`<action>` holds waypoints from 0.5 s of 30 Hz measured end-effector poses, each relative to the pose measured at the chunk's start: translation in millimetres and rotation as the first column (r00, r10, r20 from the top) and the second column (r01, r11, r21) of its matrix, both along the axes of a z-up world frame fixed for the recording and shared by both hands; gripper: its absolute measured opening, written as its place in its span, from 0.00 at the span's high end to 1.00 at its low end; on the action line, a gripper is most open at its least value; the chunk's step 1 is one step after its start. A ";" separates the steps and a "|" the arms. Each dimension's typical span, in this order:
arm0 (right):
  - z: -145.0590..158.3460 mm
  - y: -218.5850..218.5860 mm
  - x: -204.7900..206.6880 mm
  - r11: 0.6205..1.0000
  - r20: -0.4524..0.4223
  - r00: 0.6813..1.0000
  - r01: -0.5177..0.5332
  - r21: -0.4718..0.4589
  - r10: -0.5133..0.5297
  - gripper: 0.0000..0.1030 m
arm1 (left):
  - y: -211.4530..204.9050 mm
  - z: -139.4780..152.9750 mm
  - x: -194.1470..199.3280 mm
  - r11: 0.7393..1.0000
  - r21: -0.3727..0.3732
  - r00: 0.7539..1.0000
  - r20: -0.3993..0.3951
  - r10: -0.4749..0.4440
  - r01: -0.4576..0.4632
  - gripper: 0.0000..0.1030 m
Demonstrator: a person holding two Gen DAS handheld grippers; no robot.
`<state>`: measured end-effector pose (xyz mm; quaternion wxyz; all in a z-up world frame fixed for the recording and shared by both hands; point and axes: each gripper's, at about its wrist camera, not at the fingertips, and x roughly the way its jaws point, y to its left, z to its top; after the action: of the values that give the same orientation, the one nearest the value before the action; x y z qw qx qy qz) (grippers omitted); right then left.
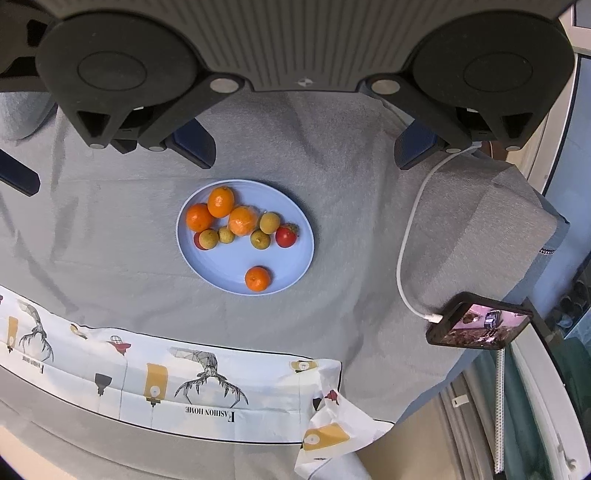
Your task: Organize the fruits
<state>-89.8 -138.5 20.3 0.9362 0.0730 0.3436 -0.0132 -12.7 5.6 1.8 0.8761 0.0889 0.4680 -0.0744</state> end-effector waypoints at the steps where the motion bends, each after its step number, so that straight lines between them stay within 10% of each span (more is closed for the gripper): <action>1: 0.2 0.0 -1.0 1.000 0.001 1.000 0.000 0.001 0.000 0.01 | -0.2 0.1 -0.7 1.000 0.001 1.000 0.002 -0.001 0.001 0.00; 15: 1.5 3.4 -3.9 1.000 0.005 1.000 -0.003 -0.002 0.003 0.01 | 3.3 -2.7 2.1 1.000 0.013 1.000 -0.014 0.012 -0.011 0.00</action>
<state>-93.7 -135.2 21.8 0.9372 0.0714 0.3411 -0.0117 -10.7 8.9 -0.9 0.8726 0.0911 0.4752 -0.0672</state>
